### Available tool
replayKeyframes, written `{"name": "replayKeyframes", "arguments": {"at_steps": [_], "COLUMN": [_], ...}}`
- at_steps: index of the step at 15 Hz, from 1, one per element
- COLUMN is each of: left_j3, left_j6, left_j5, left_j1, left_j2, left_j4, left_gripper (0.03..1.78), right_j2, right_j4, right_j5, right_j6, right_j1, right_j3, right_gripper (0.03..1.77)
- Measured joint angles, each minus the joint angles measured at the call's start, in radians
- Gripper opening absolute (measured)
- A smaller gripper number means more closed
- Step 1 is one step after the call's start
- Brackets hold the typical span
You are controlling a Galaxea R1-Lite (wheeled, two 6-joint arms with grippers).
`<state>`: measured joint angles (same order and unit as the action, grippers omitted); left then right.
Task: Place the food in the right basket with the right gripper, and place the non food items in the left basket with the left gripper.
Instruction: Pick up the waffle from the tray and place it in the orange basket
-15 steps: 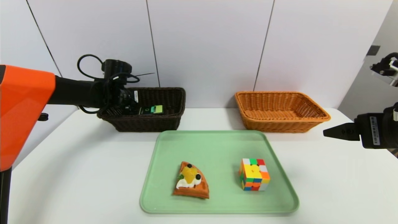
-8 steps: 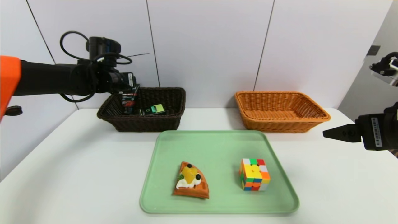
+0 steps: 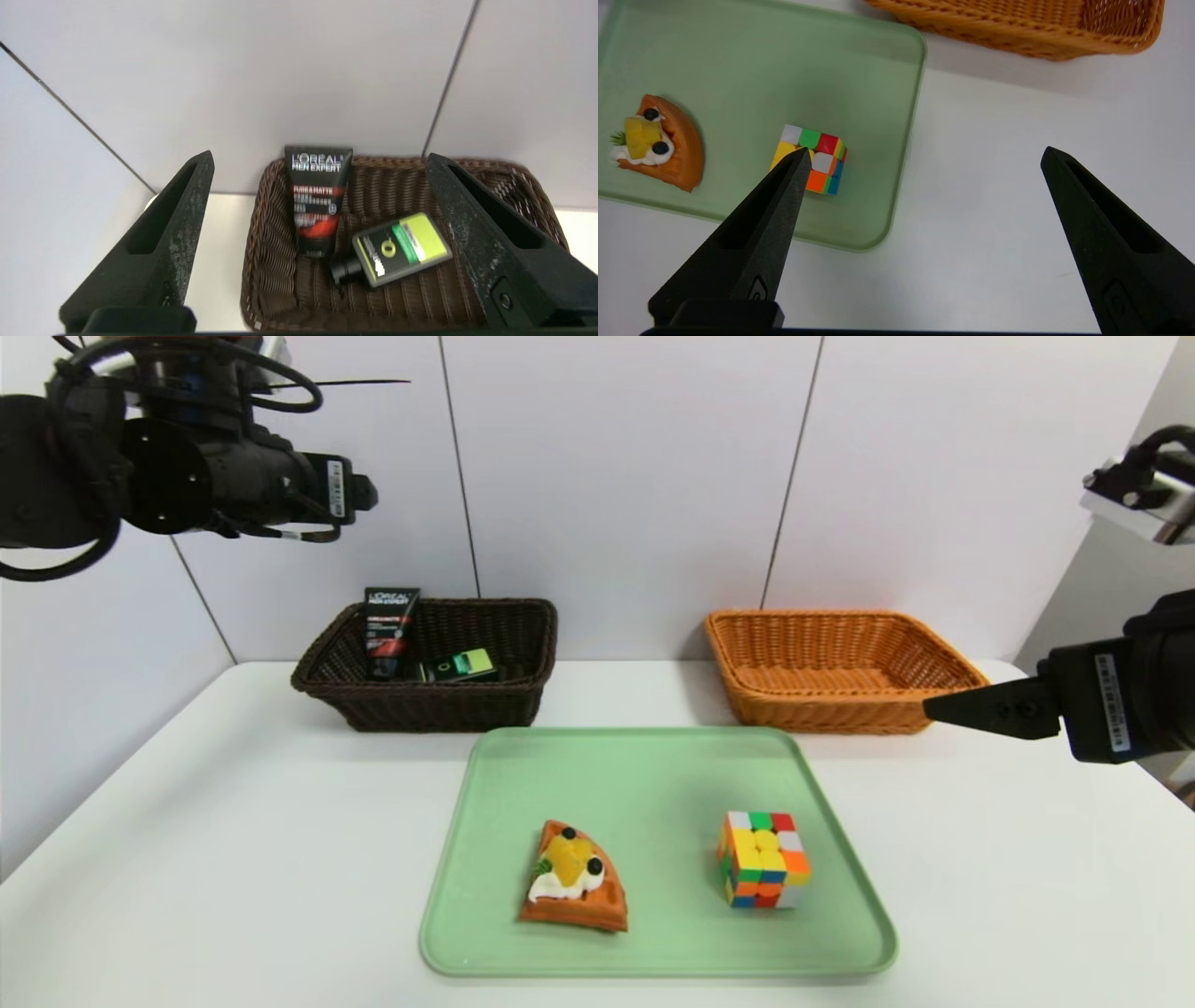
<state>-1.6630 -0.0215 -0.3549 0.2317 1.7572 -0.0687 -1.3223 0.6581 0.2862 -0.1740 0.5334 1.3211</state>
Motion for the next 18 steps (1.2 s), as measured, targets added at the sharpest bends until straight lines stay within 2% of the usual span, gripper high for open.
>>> {"name": "replayKeyframes", "arguments": {"at_steps": [3,6,8,9,11,12,14,18], "left_j3": [0.083,0.213,0.327,0.385,0.494,0.546,0.634,0.764], "left_j6": [0.027,0.120,0.158,0.188,0.270,0.296,0.312,0.313], "left_j5": [0.079,0.093,0.058,0.021,-0.047,-0.061,-0.071,-0.074], "left_j1": [0.049,0.136,0.192,0.229,0.281,0.294,0.299,0.236], "left_j2": [-0.126,-0.260,-0.344,-0.386,-0.458,-0.491,-0.555,-0.671], "left_j4": [-0.132,-0.226,-0.249,-0.254,-0.258,-0.260,-0.261,-0.260], "left_gripper": [1.64,1.66,1.67,1.67,1.67,1.67,1.68,1.69], "right_j2": [-0.046,-0.150,-0.248,-0.302,-0.403,-0.446,-0.524,-0.655], "right_j4": [0.035,0.136,0.231,0.271,0.309,0.303,0.283,0.263], "right_j5": [-0.001,-0.001,0.000,0.000,0.000,-0.001,-0.003,-0.043], "right_j6": [0.001,-0.066,-0.135,-0.170,-0.223,-0.238,-0.272,-0.373], "right_j1": [0.060,0.126,0.176,0.202,0.264,0.288,0.325,0.374], "right_j3": [0.132,0.351,0.503,0.555,0.613,0.625,0.636,0.640], "right_gripper": [1.70,1.70,1.70,1.70,1.70,1.70,1.70,1.70]}}
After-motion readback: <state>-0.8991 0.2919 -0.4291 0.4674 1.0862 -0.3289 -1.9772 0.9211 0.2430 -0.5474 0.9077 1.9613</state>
